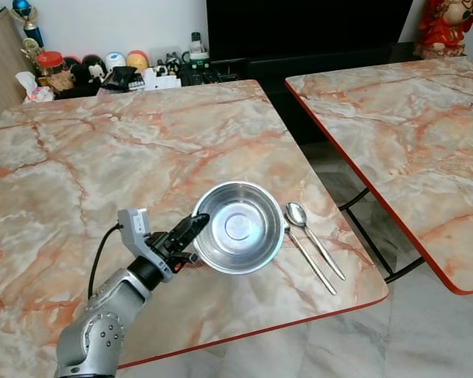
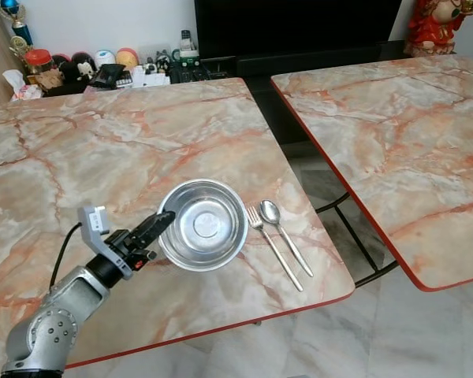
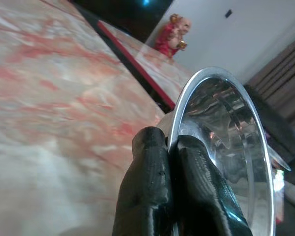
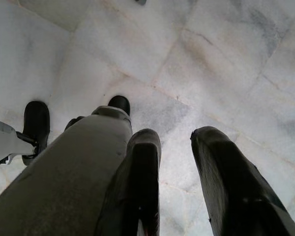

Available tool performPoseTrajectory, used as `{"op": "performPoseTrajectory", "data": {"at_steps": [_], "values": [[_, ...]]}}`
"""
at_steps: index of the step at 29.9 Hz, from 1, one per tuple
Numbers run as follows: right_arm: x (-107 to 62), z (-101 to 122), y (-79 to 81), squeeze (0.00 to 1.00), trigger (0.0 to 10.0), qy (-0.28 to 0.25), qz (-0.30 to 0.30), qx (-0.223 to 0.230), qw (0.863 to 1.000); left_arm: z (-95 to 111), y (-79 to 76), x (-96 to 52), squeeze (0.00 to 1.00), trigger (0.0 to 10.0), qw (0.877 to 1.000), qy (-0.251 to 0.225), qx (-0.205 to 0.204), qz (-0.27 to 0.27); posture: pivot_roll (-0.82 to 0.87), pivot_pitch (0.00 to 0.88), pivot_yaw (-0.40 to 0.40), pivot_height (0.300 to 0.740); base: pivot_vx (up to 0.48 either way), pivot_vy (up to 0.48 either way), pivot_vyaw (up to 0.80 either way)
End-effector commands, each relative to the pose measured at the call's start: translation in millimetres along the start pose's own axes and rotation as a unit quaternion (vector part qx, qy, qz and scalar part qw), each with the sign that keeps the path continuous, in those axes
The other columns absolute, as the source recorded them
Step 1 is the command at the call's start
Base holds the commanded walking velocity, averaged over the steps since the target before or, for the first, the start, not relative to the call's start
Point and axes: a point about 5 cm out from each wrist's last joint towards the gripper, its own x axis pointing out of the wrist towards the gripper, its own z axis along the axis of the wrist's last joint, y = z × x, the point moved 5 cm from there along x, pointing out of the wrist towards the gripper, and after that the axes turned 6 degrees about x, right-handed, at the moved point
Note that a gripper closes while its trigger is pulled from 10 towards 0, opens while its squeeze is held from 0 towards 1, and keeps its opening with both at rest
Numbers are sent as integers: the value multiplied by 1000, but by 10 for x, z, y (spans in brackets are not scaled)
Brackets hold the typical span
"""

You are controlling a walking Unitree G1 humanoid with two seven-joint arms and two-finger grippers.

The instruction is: Setting the table

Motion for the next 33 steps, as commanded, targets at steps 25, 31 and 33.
{"op": "performPoseTrajectory", "data": {"at_steps": [25,31,33], "values": [[-8,-47,42,0,10000,5,12,-44,999,-21,62,-1,0,10000,1000,-1,13,10,58,112,13,740,0,-304,84],[-8,-51,45,0,10000,7,14,-32,999,-22,72,-9,0,10000,1000,-3,14,14,59,114,13,740,0,-461,452],[-7,-52,48,0,10000,9,16,-36,999,-27,76,-13,0,10000,1000,-2,16,16,59,118,12,740,0,-461,0]]}}
